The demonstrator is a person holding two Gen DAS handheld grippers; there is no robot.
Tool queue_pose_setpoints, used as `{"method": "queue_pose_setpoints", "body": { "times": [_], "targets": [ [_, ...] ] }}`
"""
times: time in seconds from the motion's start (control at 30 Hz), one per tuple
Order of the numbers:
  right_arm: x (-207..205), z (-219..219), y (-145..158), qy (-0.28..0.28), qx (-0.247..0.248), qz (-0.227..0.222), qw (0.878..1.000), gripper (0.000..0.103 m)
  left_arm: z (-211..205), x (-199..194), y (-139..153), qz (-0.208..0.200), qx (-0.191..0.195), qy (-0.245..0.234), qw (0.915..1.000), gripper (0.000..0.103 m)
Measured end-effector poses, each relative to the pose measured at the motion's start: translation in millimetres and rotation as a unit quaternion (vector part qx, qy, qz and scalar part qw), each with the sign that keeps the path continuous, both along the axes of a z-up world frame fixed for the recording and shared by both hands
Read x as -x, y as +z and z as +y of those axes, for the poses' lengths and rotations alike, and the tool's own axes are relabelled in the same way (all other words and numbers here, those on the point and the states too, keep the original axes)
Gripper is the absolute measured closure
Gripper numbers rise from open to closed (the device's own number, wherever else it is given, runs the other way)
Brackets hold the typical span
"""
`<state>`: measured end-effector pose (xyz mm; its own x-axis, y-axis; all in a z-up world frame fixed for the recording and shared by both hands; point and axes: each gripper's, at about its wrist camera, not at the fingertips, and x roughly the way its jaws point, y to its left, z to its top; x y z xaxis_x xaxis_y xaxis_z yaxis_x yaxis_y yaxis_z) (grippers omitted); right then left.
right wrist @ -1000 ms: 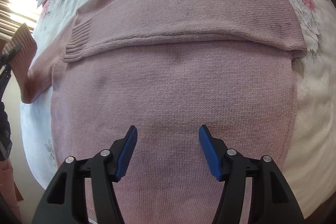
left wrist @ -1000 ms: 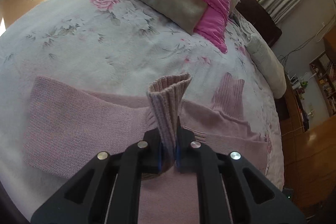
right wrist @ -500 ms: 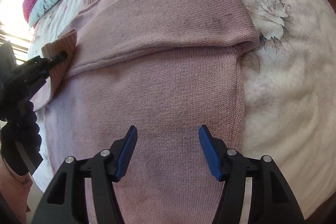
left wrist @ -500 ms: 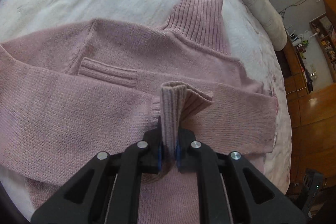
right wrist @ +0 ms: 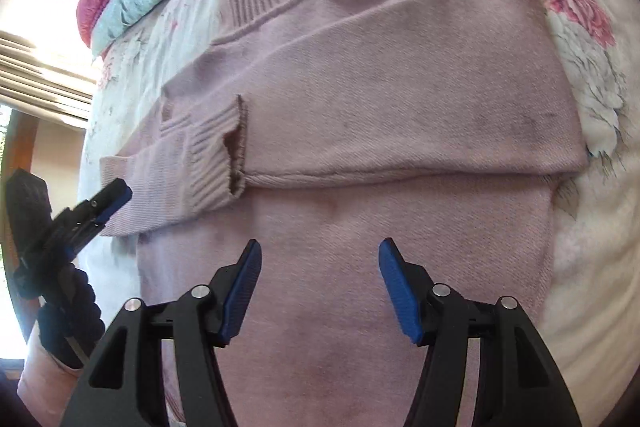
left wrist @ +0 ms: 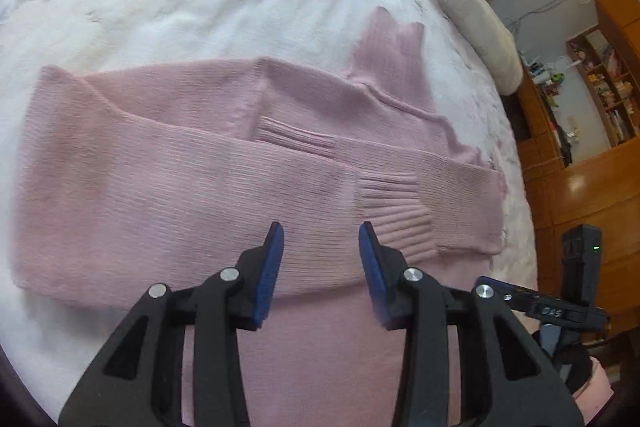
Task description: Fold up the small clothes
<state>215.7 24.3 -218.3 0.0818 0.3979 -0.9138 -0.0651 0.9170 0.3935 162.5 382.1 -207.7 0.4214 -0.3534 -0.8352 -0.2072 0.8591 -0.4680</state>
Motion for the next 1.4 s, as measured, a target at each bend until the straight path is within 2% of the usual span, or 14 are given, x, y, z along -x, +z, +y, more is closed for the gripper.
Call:
{"method": "queue_pose_setpoints", "body": {
  "times": [0.13,0.2,0.23,0.3,0.37,0.43,0.5,0.6,0.77,0.9,0.97,1.17,1.27,1.4],
  "targets": [
    [-33.4,45.6,-1.4,0.028,-0.022,0.002,0.999,0.042,61.3,13.9,-17.8,0.049,-0.057,0.075,0.9944,0.065],
    [-49.8,67.3,-11.1,0.037,-0.015,0.011,0.999,0.042,79.3,17.3,-35.4,0.079,-0.038,0.085,0.9926,0.071],
    [-55.5,74.8,-18.3,0.04,-0.016,0.022,0.999,0.042,85.4,17.5,-38.5,0.08,-0.027,0.09,0.9923,0.073],
    [-62.8,87.5,-30.9,0.05,-0.008,0.039,0.998,0.042,90.6,18.1,-36.1,0.075,-0.013,0.098,0.9923,0.073],
    [-65.5,100.6,-37.5,0.071,0.016,0.039,0.997,0.044,90.8,19.5,-26.6,0.059,-0.011,0.099,0.9932,0.067],
    [-62.6,108.5,-33.8,0.1,0.029,0.02,0.994,0.062,87.4,24.0,-17.0,0.048,-0.016,0.1,0.9938,0.062],
    [-61.8,115.6,-28.5,0.124,0.03,0.007,0.992,0.095,88.1,28.2,-9.2,0.041,-0.014,0.107,0.9933,0.061],
    [-59.3,115.2,-11.0,0.145,-0.013,-0.015,0.989,0.097,87.6,29.3,-0.6,0.033,-0.016,0.12,0.9921,0.061],
    [-60.7,77.3,36.5,0.118,-0.046,-0.064,0.99,0.098,81.7,22.2,14.5,0.014,-0.029,0.117,0.9926,0.061],
    [-64.5,20.1,61.7,0.069,-0.036,-0.09,0.993,0.098,70.1,11.0,16.6,0.009,-0.028,0.105,0.9941,0.06],
    [-67.0,-11.9,66.8,0.044,-0.014,-0.096,0.994,0.098,59.5,3.8,14.5,0.011,-0.033,0.093,0.9951,0.06],
    [-71.6,-93.9,58.5,-0.026,0.016,-0.085,0.996,0.098,23.4,-19.8,3.8,0.018,-0.043,0.055,0.9974,0.06],
    [-70.8,-111.9,46.5,-0.047,0.013,-0.075,0.996,0.098,9.0,-28.9,-1.2,0.022,-0.047,0.041,0.9978,0.06],
    [-73.3,-107.3,12.3,-0.031,0.098,-0.047,0.994,0.1,-5.0,-39.8,-18.0,0.045,-0.075,0.018,0.996,0.06]
  ]
}}
